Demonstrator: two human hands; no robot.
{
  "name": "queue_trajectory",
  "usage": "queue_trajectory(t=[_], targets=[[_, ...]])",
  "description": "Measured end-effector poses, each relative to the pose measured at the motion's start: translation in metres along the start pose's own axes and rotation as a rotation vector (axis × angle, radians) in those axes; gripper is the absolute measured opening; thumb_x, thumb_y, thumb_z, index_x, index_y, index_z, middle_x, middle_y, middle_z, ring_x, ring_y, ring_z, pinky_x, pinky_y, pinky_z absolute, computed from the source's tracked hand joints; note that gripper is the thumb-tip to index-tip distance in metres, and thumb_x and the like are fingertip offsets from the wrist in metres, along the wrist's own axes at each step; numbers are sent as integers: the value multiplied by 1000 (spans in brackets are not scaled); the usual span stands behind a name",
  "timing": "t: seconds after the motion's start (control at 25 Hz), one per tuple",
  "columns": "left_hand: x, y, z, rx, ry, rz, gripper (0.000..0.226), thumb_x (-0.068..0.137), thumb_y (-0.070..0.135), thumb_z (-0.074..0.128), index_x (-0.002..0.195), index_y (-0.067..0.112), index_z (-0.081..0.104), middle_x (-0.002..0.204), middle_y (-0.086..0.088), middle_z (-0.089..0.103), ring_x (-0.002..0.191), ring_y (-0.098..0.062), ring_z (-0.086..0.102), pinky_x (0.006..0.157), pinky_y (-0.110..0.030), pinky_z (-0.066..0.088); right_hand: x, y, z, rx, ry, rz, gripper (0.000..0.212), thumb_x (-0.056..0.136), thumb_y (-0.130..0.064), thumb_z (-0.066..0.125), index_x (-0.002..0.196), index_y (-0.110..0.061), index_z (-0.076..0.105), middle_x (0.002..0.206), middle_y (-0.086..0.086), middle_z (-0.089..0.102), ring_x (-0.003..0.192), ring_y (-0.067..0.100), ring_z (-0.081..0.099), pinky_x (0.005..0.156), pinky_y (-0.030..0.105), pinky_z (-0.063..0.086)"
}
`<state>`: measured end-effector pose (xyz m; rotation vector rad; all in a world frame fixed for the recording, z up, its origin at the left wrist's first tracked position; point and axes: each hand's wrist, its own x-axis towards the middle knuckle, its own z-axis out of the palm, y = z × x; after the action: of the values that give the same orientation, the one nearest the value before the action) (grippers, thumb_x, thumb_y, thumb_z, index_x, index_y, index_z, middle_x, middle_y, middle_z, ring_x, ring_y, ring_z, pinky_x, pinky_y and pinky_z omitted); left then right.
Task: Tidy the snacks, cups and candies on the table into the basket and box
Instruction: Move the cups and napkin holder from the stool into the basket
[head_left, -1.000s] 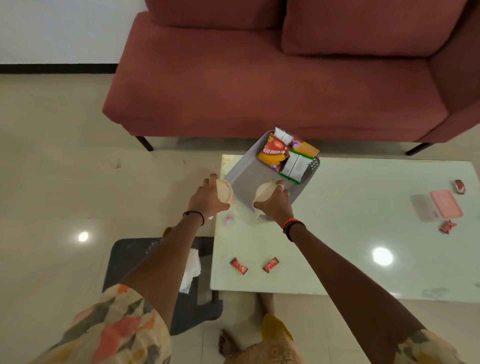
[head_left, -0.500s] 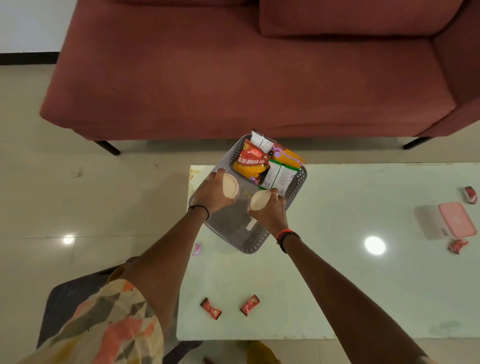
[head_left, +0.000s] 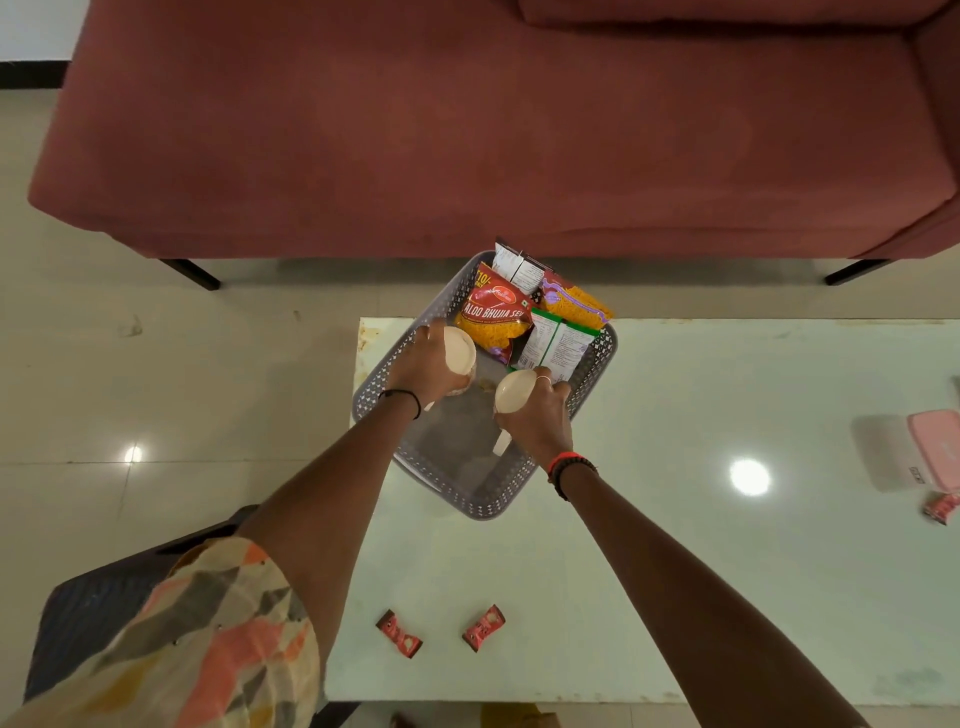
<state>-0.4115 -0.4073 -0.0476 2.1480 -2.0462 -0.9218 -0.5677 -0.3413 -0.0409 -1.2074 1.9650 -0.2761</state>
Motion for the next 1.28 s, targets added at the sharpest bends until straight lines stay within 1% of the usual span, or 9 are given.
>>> queue_trajectory(t=[0.24,0.4,0.56,0.72,0.88,1.0,1.08,1.16,1.28], targets=[[14,3,0,-9,-3,48,89,70,35,78,138,9,28,142,-16,38,127,-35,43,97,-47,46,9,-13,3,8,4,55,90,66,-25,82,139,-12,31,133,19,35,119,47,48,95,53,50],[10,2,-1,-40,-44,44,99,69,36,79,144,10,19,150,-17,27,134,-36,34,106,-50,40,9,-14,0,75,-24,60,101,66,-26,85,145,-14,23,136,19,31,123,46,45,99,54,47],[-12,-2,-14,-32,14,71,100,69,40,78,144,11,20,148,-15,30,133,-34,37,105,-50,41,-3,-22,-1,-4,2,66,114,67,-35,83,151,-21,9,146,22,23,134,43,32,109,56,33],[-57,-19,-35,-133,181,33,82,75,40,72,139,10,31,142,-14,39,126,-33,46,98,-46,47,-27,-36,1,-84,91,-6,96,78,-30,73,151,-16,11,152,24,17,141,40,21,116,50,23],[-117,-47,-56,-211,426,-36,59,86,35,59,134,8,38,137,-12,43,121,-29,50,96,-40,48,-67,-61,16,-138,150,-115,73,86,-21,58,149,-13,21,149,21,26,138,37,27,114,46,26],[-164,-77,-67,-250,553,-155,50,91,30,53,134,9,39,138,-11,42,120,-27,51,96,-38,50,-103,-82,39,-165,148,-234,60,86,-12,54,142,-8,34,145,21,33,133,37,35,110,46,32],[-199,-100,-69,-279,638,-224,46,91,26,52,133,10,41,137,-12,43,120,-26,50,98,-38,48,-127,-93,59,-164,107,-339,54,85,-8,54,137,-6,40,142,18,38,130,36,39,107,44,34],[-236,-122,-63,-302,690,-296,45,91,26,52,132,10,41,136,-12,44,122,-27,49,101,-39,46,-150,-102,82,-164,-3,-464,54,85,-2,50,139,-8,41,139,14,45,127,33,42,105,40,36],[-288,-159,-42,-297,609,-454,55,88,35,55,134,12,36,139,-11,41,127,-28,44,106,-45,40,-183,-115,119,-254,-267,-653,61,82,10,39,140,-10,42,137,13,49,126,31,43,103,40,42]])
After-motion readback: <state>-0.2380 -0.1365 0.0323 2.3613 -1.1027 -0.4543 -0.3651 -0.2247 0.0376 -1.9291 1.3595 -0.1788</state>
